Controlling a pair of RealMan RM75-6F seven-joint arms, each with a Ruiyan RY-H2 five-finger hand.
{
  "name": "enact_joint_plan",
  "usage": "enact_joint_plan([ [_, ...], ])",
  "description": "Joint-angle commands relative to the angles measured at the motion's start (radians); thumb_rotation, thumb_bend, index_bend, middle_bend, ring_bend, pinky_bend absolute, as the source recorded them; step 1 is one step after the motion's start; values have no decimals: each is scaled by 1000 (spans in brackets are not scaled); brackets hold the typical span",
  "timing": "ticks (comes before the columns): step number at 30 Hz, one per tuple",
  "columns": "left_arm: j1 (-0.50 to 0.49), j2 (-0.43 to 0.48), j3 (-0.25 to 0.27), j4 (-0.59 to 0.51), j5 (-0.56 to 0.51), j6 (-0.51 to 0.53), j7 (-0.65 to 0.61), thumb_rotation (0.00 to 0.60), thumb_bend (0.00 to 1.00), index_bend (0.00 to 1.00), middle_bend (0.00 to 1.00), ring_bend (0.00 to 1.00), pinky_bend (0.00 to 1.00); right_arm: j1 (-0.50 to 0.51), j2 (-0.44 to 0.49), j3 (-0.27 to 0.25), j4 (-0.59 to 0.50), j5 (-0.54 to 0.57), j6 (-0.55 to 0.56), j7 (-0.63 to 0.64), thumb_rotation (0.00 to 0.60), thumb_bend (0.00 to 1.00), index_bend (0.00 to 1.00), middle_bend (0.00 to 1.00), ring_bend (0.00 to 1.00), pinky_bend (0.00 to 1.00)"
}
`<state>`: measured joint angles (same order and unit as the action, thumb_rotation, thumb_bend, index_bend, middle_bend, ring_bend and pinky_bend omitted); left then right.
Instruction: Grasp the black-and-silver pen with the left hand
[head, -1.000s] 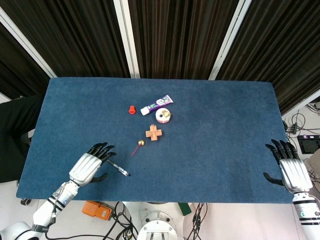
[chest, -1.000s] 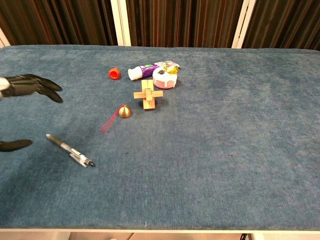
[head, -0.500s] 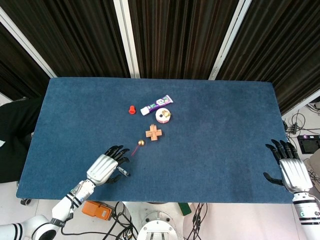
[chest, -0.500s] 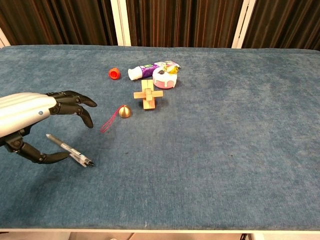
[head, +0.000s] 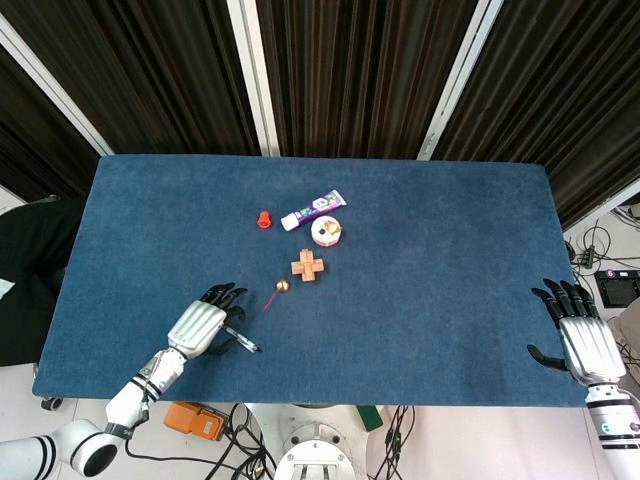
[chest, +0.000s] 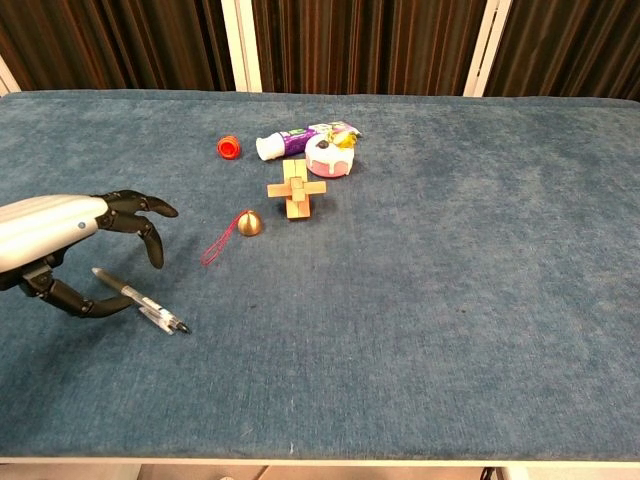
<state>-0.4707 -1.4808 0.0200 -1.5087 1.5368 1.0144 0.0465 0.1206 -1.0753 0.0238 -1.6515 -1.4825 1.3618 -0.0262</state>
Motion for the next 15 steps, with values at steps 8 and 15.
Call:
enact_joint_plan([
  [8, -5, -7, 15, 24, 2, 6, -21, 600, 314, 443, 86, 0, 104, -1, -1, 1, -3, 4, 1, -2, 600, 360, 207, 118, 34, 53],
  [15, -2, -11, 19, 46, -10, 13, -41, 600, 341, 464, 92, 0, 104, -2, -1, 1, -2, 3, 2, -3, 600, 360, 207, 118, 34, 53],
])
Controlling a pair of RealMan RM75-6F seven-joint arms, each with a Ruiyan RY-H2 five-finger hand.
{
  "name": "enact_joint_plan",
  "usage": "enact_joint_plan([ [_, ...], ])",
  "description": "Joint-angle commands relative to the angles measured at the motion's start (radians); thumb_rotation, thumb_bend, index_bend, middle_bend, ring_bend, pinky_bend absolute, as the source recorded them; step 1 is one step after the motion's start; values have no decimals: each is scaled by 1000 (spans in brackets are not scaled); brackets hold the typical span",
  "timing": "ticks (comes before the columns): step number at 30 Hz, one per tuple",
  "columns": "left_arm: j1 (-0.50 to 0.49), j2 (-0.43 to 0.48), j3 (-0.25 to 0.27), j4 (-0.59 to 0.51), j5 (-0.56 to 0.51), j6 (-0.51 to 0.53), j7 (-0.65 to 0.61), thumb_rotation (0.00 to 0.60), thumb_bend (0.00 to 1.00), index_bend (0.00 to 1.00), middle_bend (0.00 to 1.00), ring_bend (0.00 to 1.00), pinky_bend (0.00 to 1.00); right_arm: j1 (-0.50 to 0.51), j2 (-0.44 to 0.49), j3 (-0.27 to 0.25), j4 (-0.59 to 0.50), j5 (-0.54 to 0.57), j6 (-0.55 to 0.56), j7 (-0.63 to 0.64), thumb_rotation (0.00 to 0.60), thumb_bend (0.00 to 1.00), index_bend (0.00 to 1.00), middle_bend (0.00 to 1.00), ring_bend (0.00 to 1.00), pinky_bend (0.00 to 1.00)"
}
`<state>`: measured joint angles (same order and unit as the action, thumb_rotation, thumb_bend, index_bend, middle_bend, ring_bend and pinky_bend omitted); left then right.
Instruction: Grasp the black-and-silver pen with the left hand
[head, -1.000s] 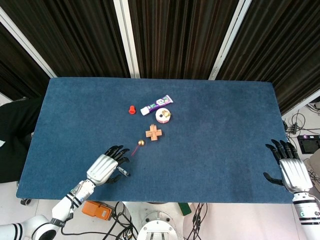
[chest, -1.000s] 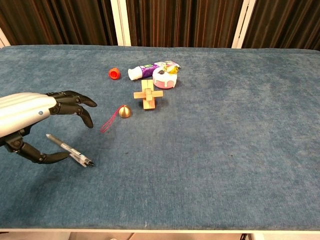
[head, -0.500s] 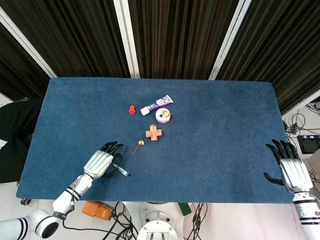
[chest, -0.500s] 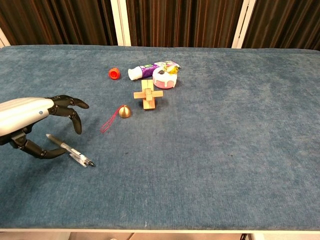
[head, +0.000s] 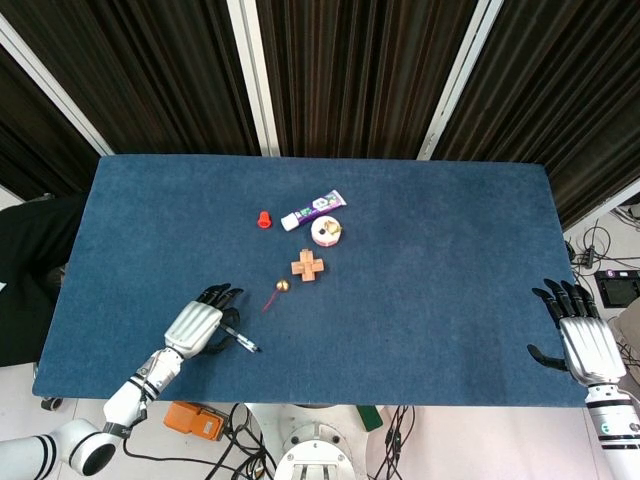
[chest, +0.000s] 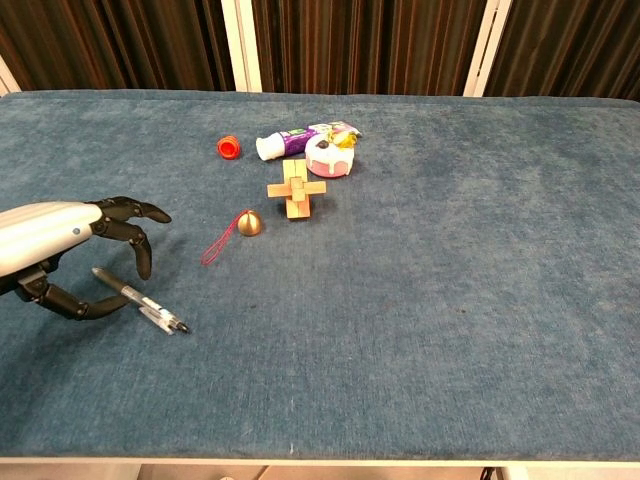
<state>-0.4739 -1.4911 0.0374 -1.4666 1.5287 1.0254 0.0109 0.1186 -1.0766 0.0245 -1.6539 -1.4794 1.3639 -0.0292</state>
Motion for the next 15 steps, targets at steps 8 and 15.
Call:
enact_joint_plan([
  [8, 0, -5, 12, 25, 3, 5, -32, 600, 353, 472, 92, 0, 104, -1, -2, 0, 0, -1, 3, -3, 600, 359, 207, 118, 34, 53],
  [15, 2, -11, 21, 42, 4, 7, -42, 600, 355, 483, 92, 0, 104, -2, -2, 0, 0, -1, 4, -4, 600, 359, 207, 118, 34, 53],
])
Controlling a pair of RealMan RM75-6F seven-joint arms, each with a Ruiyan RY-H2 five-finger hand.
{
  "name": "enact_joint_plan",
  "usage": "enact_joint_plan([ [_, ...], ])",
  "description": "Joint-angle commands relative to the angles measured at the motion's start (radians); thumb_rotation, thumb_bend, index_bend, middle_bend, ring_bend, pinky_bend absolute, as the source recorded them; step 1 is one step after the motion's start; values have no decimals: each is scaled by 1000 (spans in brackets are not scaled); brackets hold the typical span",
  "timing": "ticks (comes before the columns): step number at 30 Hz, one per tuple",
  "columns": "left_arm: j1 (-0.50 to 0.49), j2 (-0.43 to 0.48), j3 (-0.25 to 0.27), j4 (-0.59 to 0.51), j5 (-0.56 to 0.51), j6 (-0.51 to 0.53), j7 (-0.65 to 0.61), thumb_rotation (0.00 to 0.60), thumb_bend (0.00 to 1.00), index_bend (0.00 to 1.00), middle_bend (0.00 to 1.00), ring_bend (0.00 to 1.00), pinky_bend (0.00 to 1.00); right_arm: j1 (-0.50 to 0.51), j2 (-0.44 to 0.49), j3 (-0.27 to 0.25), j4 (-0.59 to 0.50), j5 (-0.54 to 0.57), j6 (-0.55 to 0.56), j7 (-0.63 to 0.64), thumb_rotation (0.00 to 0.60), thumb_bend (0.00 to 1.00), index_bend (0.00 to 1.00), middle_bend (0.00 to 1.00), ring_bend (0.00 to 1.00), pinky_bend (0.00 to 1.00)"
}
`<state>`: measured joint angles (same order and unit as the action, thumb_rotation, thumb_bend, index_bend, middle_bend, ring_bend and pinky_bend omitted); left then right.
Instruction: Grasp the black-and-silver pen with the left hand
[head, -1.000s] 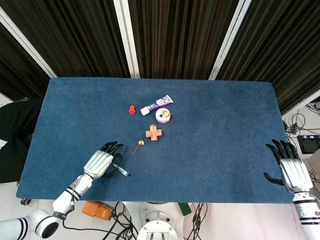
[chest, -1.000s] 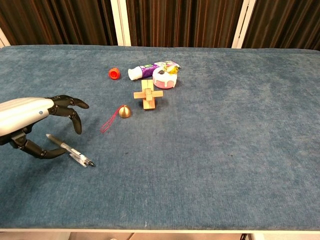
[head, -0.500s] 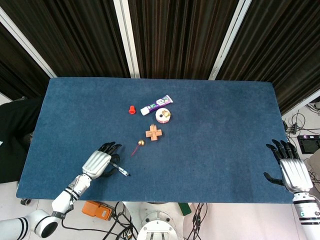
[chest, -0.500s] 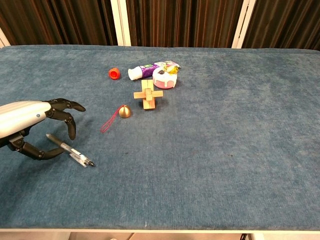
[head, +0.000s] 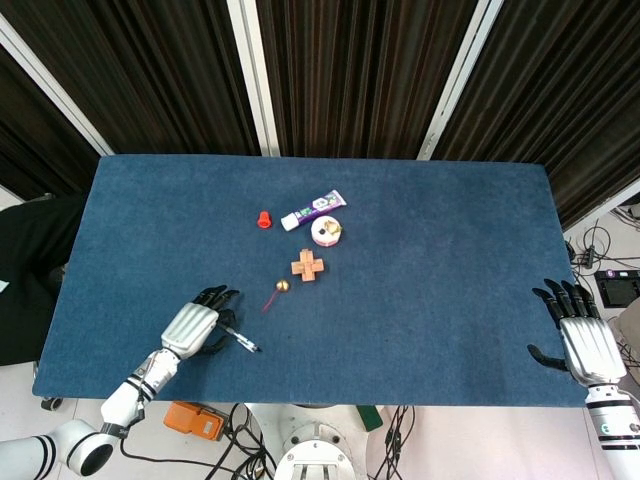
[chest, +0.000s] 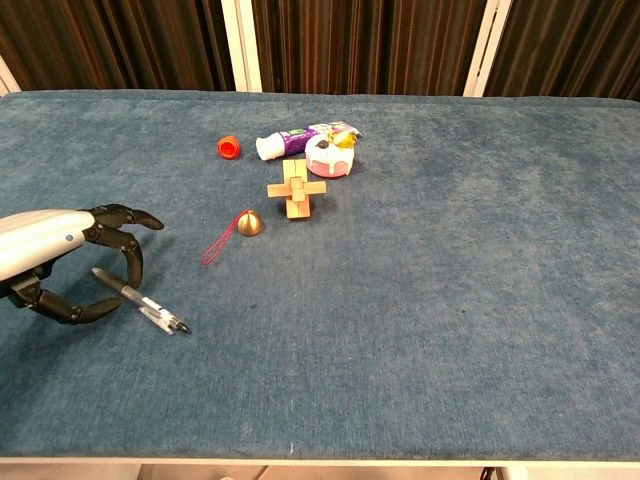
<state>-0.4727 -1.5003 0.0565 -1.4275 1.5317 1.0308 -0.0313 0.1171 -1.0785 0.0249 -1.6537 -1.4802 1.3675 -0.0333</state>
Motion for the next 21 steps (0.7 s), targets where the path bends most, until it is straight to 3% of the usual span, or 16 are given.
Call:
enact_joint_plan([
  [1, 0, -3, 3, 6, 2, 2, 3, 600, 355, 488, 92, 0, 104, 0, 0, -1, 0, -1, 0, -1, 600, 360, 207, 118, 34, 53],
  [17, -5, -11, 13, 14, 6, -3, -12, 600, 389, 520, 97, 0, 104, 0, 0, 0, 2, -4, 2, 3, 600, 359, 207, 118, 34, 53],
  [21, -8, -6, 14, 11, 2, -9, -23, 600, 458, 547, 109, 0, 104, 0, -1, -1, 2, -7, 2, 3, 600, 360, 207, 118, 34, 53],
])
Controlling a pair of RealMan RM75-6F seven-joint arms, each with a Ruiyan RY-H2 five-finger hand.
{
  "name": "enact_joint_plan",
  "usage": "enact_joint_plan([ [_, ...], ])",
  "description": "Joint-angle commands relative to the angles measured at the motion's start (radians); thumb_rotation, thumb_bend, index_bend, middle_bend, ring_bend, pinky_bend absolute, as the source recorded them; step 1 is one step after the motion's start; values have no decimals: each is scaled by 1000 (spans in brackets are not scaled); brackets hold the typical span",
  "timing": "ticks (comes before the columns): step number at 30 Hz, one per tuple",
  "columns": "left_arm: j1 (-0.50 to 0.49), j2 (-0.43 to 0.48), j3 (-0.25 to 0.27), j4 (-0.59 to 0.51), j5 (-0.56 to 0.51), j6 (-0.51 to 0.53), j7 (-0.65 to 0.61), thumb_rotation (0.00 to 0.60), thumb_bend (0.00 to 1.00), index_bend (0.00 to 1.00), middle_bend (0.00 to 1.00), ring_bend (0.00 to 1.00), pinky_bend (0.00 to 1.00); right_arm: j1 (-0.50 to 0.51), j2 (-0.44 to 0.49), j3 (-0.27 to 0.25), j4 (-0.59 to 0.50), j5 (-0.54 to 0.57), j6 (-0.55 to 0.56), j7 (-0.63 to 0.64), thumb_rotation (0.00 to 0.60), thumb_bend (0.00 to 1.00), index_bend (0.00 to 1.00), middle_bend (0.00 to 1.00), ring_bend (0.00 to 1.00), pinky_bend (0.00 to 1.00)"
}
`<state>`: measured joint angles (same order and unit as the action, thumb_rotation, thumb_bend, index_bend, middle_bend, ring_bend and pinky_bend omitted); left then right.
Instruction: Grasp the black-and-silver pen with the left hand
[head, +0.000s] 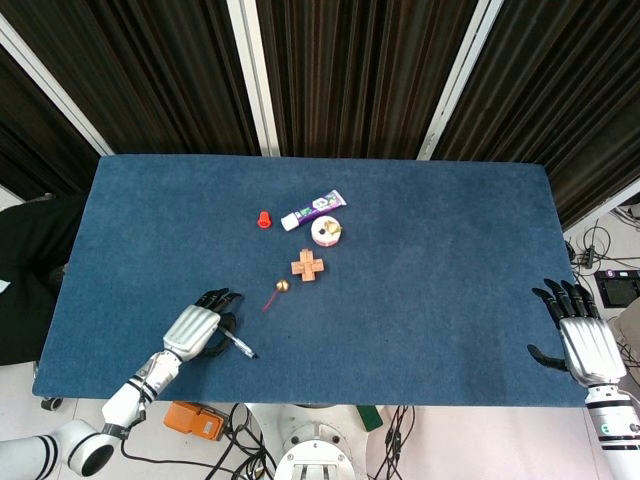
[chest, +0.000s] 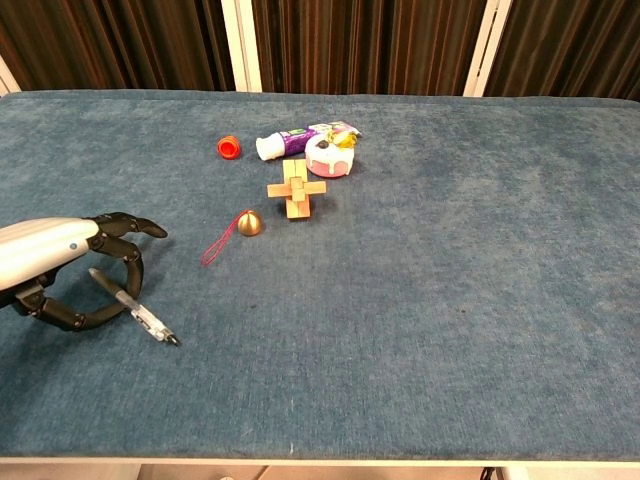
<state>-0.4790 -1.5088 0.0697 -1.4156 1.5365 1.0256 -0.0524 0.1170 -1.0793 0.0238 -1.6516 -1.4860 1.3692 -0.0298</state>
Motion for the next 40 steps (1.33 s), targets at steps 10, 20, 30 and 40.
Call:
enact_joint_plan([
  [10, -20, 104, -48, -106, -15, 27, 17, 600, 570, 560, 111, 0, 104, 0, 1, 0, -1, 1, 0, 1, 600, 359, 207, 118, 34, 53],
  [20, -79, 444, -148, -427, -89, -22, -35, 600, 570, 561, 111, 0, 104, -1, 3, 1, -2, 2, 2, 4, 600, 359, 207, 118, 34, 53],
  [30, -118, 743, -198, -542, 1, -95, -534, 600, 557, 561, 111, 0, 104, -2, 2, 1, -5, 2, 4, -4, 600, 360, 207, 118, 34, 53],
  [40, -129, 804, -165, -470, 162, -47, -827, 600, 551, 561, 111, 0, 104, -1, -3, 5, -9, 9, 3, -20, 600, 359, 206, 118, 34, 53],
])
